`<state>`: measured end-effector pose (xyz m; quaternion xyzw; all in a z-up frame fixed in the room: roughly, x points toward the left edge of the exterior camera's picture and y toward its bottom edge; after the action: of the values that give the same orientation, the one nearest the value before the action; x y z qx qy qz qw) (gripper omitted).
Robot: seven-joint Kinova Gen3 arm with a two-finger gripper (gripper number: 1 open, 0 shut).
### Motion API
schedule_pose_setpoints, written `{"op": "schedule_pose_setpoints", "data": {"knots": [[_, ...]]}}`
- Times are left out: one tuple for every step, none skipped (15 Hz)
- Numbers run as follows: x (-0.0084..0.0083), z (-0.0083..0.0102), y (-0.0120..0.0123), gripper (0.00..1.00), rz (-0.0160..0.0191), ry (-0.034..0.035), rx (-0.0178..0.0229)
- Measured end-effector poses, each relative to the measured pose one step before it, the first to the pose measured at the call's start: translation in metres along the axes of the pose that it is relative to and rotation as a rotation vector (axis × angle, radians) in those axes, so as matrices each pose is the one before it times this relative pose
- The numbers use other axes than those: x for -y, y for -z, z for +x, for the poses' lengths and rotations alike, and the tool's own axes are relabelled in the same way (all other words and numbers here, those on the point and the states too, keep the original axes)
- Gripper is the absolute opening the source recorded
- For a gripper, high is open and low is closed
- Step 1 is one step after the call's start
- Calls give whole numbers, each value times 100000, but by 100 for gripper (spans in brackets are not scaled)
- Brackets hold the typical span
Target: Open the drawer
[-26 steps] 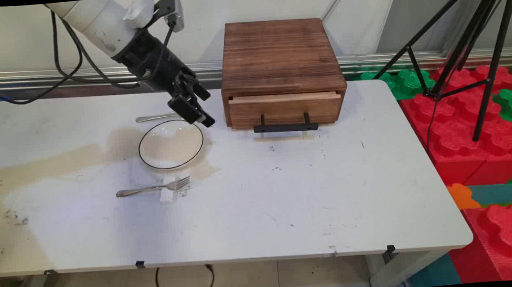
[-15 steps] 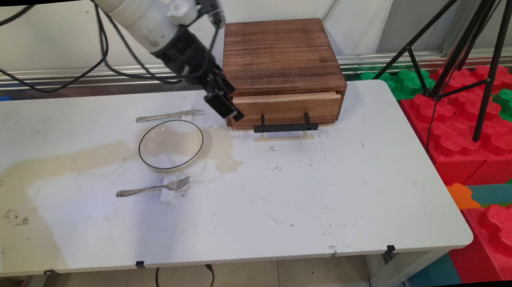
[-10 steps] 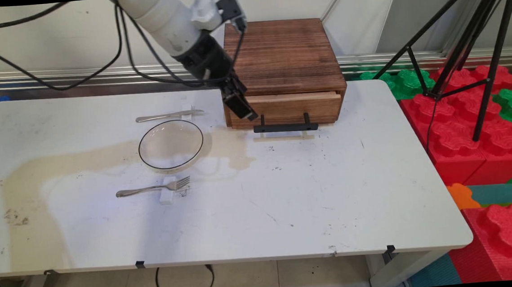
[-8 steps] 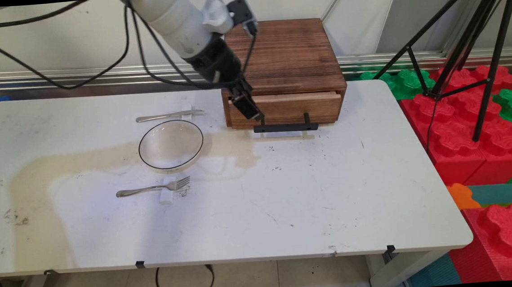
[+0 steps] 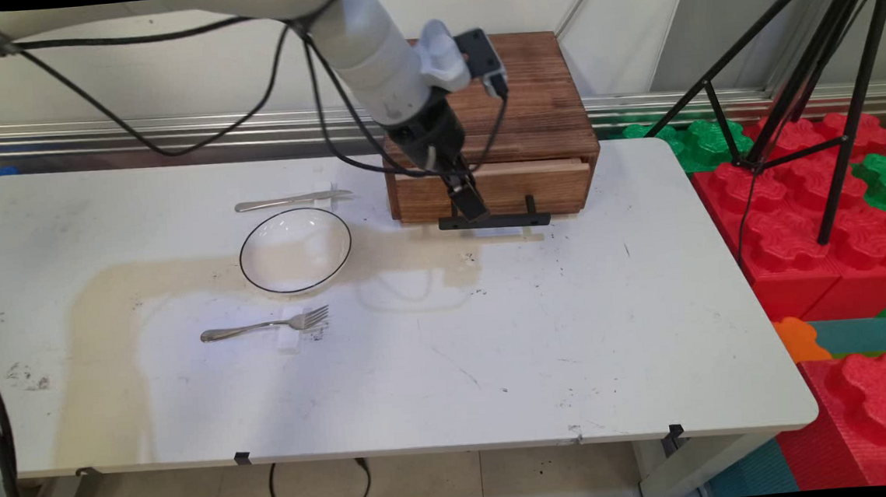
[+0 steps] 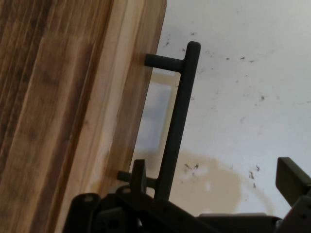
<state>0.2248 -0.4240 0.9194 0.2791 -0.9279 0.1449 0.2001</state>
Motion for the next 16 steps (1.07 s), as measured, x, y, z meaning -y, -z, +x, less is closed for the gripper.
{"op": "schedule_pose_setpoints", "data": {"knots": [[-208, 410, -788, 100, 581, 56, 961], [-90, 169, -395, 100, 309, 76, 486], [-193, 326, -738, 100, 389, 68, 842], [-115, 199, -490, 100, 245, 131, 546], [-183, 295, -709, 100, 292, 155, 784], [-114, 202, -474, 100, 168, 49, 482], [-171, 261, -696, 100, 92, 117, 690], [-114, 149, -467, 100, 69, 100, 499], [-161, 210, -695, 100, 35, 118, 714], [-153, 216, -788, 100, 102, 123, 805], [-155, 212, -739, 100, 160, 171, 731], [-114, 155, -609, 100, 179, 259, 588], [-75, 85, -404, 100, 132, 181, 411], [-119, 144, -585, 100, 143, 268, 531], [-132, 147, -672, 100, 133, 314, 598], [-128, 152, -639, 100, 144, 216, 538]]}}
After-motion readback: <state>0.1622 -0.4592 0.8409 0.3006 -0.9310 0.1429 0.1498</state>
